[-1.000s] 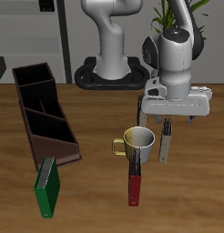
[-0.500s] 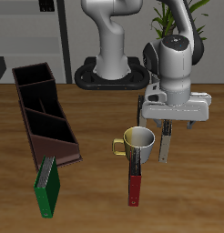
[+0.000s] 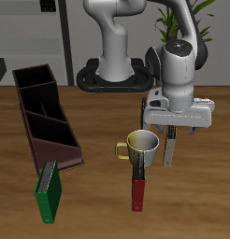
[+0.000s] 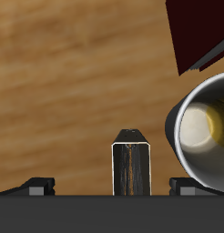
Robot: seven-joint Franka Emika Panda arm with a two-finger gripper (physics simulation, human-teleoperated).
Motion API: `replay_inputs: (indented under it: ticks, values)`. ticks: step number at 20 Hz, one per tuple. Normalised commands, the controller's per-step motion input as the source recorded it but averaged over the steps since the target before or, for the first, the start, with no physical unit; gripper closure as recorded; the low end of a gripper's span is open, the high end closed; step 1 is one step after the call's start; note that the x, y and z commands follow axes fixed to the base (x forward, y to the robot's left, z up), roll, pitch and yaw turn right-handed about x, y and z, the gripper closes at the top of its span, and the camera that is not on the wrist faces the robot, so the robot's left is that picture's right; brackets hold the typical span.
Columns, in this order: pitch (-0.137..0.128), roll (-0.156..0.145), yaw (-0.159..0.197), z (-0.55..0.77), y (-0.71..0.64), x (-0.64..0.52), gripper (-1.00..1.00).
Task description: Place the left yellow book into the right desk caddy's front compartment
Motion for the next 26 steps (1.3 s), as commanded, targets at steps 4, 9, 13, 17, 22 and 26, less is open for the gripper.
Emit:
replay_inputs:
  ticks: [4,9,13,17,22,26]
  values:
    - [0.023,-0.008,-0.027,-0.1,-0.06,0.0,-1.0]
    - [0.024,0.009,0.004,-0.14,0.03,0.01,-1.0]
    - [0.012,0.007,-0.001,-0.07,0.05,0.01,-1.0]
    - [0.018,0.028,-0.004,-0.07,0.03,0.05,-1.0]
    - [-0.003,0.019,0.008,-0.05,0.02,0.01,1.0]
    - [0.001,0.007,0.006,-0.03,0.02,0.03,1.0]
